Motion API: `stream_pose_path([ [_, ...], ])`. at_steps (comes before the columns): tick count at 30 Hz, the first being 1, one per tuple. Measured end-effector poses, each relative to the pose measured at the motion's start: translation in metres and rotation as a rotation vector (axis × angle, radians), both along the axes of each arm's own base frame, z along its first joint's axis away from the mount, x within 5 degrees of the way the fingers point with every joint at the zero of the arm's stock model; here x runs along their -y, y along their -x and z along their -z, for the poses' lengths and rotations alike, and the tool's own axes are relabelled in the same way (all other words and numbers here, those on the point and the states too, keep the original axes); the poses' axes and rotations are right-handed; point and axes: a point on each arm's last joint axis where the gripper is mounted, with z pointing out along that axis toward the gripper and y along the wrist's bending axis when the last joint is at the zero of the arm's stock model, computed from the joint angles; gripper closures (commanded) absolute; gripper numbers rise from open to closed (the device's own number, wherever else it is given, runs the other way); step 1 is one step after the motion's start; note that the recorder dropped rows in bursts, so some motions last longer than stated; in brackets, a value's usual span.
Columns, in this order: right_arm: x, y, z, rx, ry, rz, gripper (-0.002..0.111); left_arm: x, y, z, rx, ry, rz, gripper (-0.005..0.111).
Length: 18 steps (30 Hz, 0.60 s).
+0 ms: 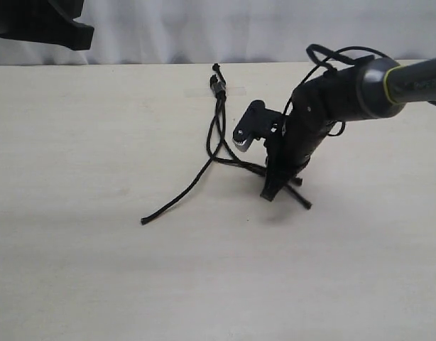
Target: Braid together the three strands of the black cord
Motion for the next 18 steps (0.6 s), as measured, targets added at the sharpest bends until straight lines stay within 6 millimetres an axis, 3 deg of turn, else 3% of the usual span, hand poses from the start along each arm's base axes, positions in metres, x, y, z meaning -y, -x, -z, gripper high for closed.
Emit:
stream_pose_path([
  [5, -0.018, 0.031, -0.013, -0.265, -0.201, -0.167, 0.104, 0.000, 0.000, 0.000, 0.000, 0.000, 0.000, 0.107],
  [10, -0.022, 0.028, -0.035, -0.163, -0.261, -0.184, 0.104, 0.000, 0.000, 0.000, -0.007, 0.003, 0.001, 0.107],
  [18, -0.014, 0.021, -0.032, -0.099, -0.162, -0.188, 0.104, 0.000, 0.000, 0.001, -0.008, 0.003, 0.001, 0.107],
])
